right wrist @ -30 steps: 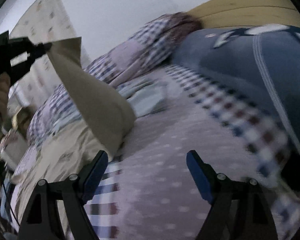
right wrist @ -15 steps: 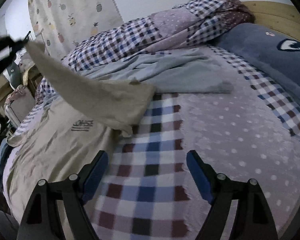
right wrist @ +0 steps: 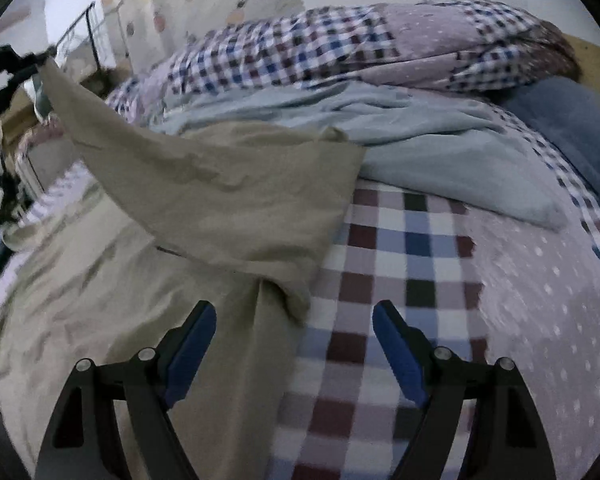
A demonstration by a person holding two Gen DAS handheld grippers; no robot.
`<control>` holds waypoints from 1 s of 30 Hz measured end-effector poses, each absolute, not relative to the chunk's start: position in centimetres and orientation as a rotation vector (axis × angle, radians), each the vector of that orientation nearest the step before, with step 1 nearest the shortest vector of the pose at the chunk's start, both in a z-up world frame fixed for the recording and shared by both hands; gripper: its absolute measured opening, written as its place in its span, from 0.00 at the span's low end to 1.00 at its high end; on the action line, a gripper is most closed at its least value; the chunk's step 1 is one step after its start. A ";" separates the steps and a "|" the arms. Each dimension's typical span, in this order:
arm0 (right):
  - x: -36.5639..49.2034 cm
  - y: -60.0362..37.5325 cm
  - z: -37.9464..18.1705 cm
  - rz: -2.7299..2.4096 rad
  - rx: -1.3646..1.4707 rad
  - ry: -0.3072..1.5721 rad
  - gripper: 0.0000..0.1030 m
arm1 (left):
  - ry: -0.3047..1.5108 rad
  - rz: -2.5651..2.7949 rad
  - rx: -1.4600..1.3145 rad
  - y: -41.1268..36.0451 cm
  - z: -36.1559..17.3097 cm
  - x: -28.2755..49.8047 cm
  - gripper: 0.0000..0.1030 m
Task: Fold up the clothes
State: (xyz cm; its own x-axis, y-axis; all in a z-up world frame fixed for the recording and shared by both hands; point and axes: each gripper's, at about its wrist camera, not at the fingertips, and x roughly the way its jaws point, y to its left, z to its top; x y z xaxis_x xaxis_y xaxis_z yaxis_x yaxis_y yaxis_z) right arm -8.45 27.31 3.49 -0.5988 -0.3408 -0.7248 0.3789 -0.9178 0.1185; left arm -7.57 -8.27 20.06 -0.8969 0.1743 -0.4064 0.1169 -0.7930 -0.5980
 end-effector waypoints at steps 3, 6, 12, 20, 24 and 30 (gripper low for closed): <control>-10.3 27.4 1.9 -2.494 1.213 0.059 0.58 | -1.031 2.865 -0.726 -9.6 18.6 -7.1 0.07; -11.0 28.2 1.2 -2.473 1.256 -0.014 0.34 | -1.051 2.882 -0.761 -10.8 17.0 -6.7 0.07; -11.0 27.7 1.1 -2.451 1.261 0.048 0.12 | -1.136 2.896 -0.815 -13.6 12.9 -5.0 0.07; -11.0 28.6 0.5 -2.430 1.291 0.007 0.27 | -1.194 2.908 -1.151 -16.5 2.7 -3.6 0.07; -10.7 29.2 0.8 -2.407 1.295 -0.021 0.37 | -1.255 2.874 -1.177 -17.2 -0.3 -2.7 0.07; -11.6 33.4 4.7 -2.423 1.172 -0.330 0.48 | -1.267 2.845 -1.107 -17.2 -2.4 -1.4 0.07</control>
State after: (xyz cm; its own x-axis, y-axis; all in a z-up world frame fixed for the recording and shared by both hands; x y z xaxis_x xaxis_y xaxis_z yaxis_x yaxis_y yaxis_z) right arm -11.62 33.45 4.74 -0.5521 -0.4729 -0.6867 0.2720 -0.8807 0.3878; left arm -1.39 -17.24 -2.40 -0.7639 0.1148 -0.6351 0.3953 -0.6946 -0.6010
